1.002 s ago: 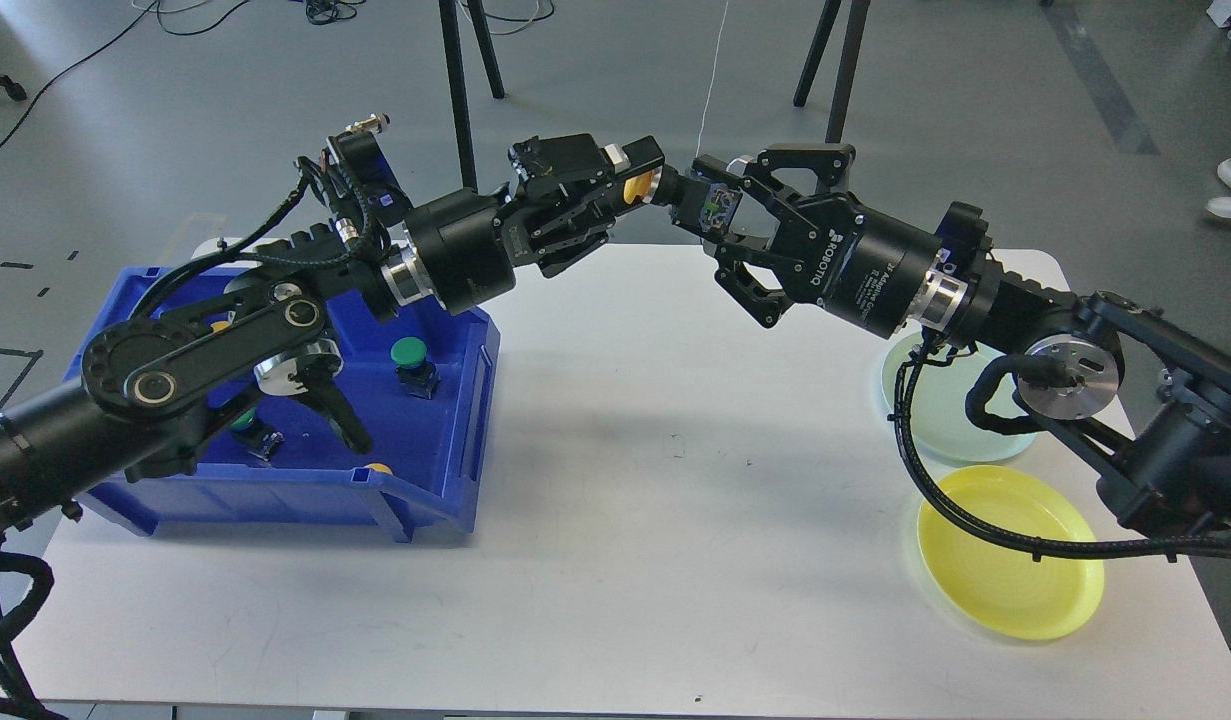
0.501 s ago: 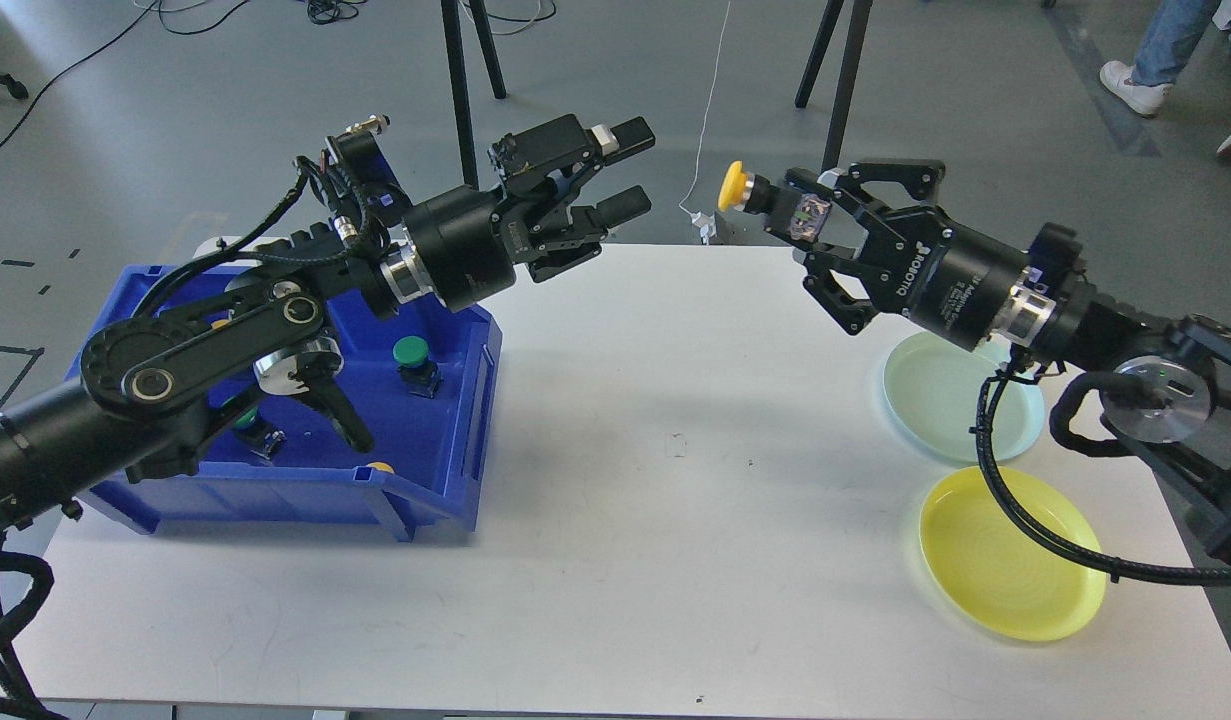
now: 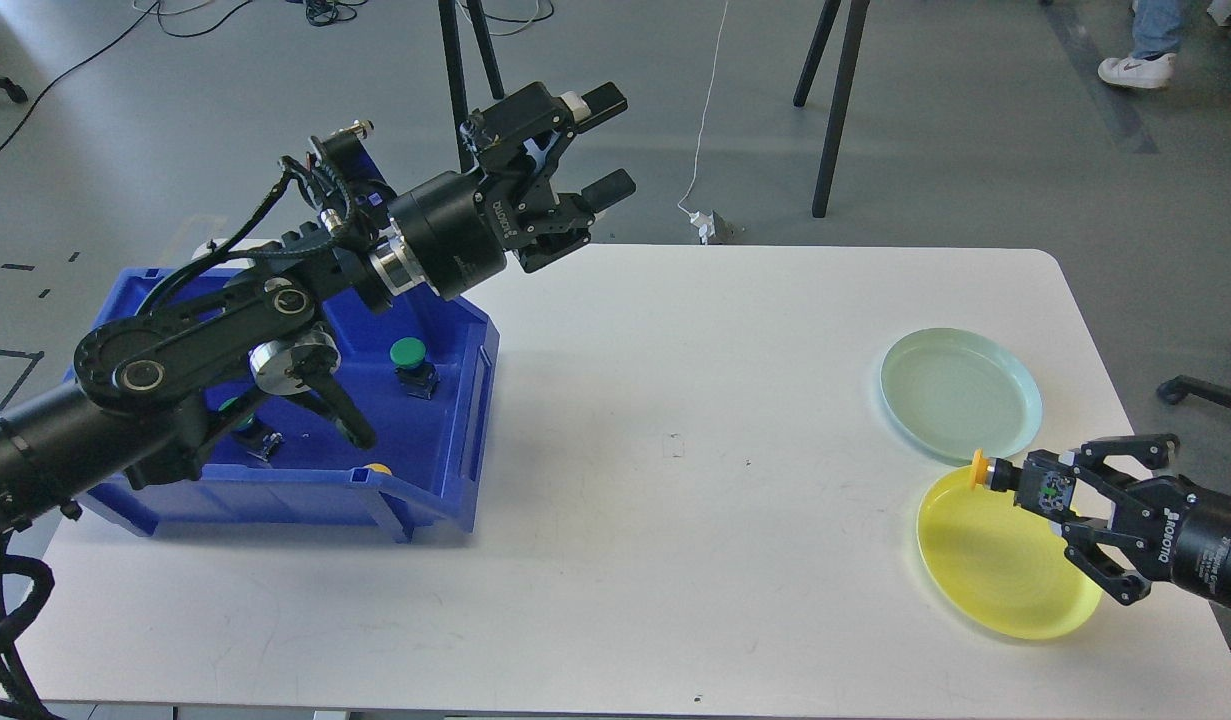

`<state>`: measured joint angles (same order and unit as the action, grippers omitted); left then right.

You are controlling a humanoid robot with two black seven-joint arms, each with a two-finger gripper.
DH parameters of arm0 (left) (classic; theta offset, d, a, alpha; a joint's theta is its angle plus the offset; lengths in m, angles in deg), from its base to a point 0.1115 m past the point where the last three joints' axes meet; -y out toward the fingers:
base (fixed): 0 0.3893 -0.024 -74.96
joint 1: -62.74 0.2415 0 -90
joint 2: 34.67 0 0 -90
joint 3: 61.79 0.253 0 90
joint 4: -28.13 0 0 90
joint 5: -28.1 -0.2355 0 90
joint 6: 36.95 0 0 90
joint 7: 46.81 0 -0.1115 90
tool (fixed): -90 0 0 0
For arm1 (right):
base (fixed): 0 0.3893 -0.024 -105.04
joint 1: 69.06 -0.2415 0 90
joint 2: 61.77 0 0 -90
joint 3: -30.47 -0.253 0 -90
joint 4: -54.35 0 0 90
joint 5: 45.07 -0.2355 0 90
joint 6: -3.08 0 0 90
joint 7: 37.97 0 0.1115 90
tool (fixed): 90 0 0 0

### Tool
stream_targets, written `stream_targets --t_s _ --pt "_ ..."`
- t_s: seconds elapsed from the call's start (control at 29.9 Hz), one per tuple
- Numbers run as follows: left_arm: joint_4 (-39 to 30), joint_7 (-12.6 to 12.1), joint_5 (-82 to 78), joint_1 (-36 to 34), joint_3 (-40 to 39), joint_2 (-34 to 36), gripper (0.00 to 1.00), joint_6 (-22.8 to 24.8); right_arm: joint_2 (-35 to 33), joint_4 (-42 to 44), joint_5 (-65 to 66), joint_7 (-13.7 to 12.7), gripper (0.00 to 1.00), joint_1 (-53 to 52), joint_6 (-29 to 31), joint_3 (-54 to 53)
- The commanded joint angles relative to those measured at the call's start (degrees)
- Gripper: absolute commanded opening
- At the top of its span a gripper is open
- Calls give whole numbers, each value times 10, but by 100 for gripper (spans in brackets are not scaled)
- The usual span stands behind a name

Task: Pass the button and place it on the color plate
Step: 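Carry the button with the right gripper and drop it on the yellow plate, then lower the left gripper into the bin and grasp another yellow button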

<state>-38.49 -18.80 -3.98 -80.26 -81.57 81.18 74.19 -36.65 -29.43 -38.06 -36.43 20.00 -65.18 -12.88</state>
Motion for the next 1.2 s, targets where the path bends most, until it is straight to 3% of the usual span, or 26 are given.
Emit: stream_targets --t_s 0.0,0.13,0.23,0.33,0.37,0.57,0.67,0.77,0.9,1.17 --pt "0 0 0 1 0 1 93 0 5 9 36 -3 11 2 -75 42" --pt "-2 0 0 1 -1 2 93 -3 26 10 40 -2 30 0 -110 49" --pt "-13 0 2 18 -29 17 93 -4 45 10 39 -3 54 -1 -122 45" --pt "-27 0 3 25 -71 63 93 -3 49 12 37 -2 93 -2 -122 44" --pt "-26 0 3 25 -73 80 93 -3 51 12 36 -2 96 -2 -122 43" --pt "-47 0 -79 28 -66 227 93 -6 47 2 21 5 99 -2 -110 11" --pt "-60 0 -201 35 -60 302 93 -8 50 0 -44 4 99 -2 -59 -72" --pt "-60 0 -361 46 -39 322 93 -7 65 0 -95 4 99 -2 13 -178" --pt "-52 0 -542 51 2 355 93 -6 129 0 -112 2 99 -6 46 -284" --pt "24 0 -689 52 67 345 92 -1 138 0 -115 3 99 -20 52 -292"
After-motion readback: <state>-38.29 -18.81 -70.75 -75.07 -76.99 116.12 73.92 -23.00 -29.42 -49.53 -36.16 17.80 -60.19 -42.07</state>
